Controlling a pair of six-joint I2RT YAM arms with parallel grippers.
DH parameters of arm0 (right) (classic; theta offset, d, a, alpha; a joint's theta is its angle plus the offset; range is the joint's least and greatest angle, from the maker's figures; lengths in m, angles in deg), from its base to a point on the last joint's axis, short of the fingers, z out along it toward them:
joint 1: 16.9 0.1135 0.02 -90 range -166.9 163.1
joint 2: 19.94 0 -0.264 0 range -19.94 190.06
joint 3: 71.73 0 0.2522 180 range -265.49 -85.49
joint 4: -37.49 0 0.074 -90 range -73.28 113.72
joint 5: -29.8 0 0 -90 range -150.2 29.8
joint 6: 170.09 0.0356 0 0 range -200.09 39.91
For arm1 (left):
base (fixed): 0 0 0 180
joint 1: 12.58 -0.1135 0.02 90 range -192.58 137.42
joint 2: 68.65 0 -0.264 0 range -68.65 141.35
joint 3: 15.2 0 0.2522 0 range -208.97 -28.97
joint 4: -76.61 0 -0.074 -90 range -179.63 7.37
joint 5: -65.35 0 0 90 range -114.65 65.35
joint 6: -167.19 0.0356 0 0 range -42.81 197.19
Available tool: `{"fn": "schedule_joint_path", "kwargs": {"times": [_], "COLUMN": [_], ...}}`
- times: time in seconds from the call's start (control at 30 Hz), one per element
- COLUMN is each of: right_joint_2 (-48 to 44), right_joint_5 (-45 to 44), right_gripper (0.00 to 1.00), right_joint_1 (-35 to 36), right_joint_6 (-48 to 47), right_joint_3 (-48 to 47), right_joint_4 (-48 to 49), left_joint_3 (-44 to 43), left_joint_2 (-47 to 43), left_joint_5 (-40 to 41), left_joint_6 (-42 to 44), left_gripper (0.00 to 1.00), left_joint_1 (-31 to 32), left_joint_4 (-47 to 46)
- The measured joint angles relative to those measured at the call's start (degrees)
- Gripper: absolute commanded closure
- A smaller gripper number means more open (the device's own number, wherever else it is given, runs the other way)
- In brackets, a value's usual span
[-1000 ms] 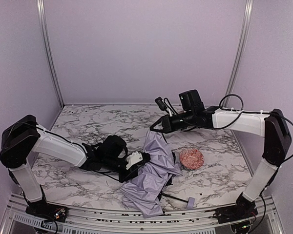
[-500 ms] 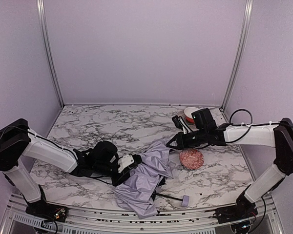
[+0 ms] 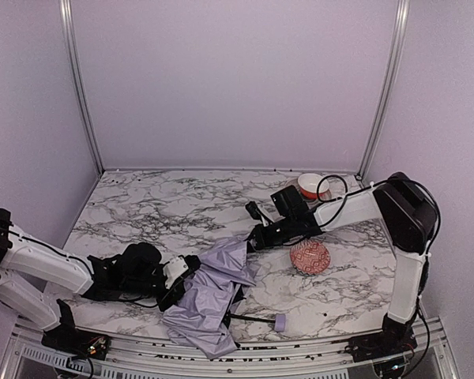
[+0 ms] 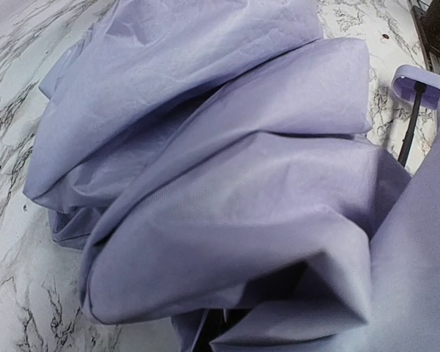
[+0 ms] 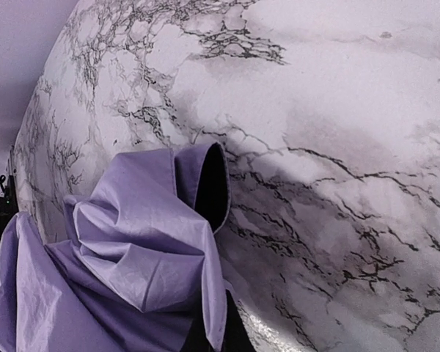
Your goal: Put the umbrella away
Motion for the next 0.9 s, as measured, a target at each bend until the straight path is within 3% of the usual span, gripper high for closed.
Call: {"fn": "schedule_joint_path", "kwargs": {"times": [0.2,0.47,0.73,0.9], "right_joint_2": [0.7,-8.5,0.9,3.0], "right_joint_5": [-0.3,0.9,8.5,6.4], "right_gripper": [1.0,1.0,1.0,0.77], "right_joint_1": [3.7,6.2,5.8,4.8], "right_joint_6": [-1.5,-0.9,0.7,-2.3], "right_joint_3": [0.9,7.8,7.1,1.5], "right_joint_4": [-1.0,-1.4,4.4,0.5], "left_joint_3": [1.7,0.7,0.0,0.1], "left_joint_2": [-1.5,0.4,1.3,0.5], "left_joint_5": [2.6,5.6,6.9,8.1], "left_joint_6": [-2.8,-3.6,-4.9,-6.1], "left_gripper": [1.0,1.0,1.0,1.0], "left_joint_1": [0.5,1.5,2.2,2.4], "left_joint_4": [-0.1,-0.3,-0.3,-0.3]}}
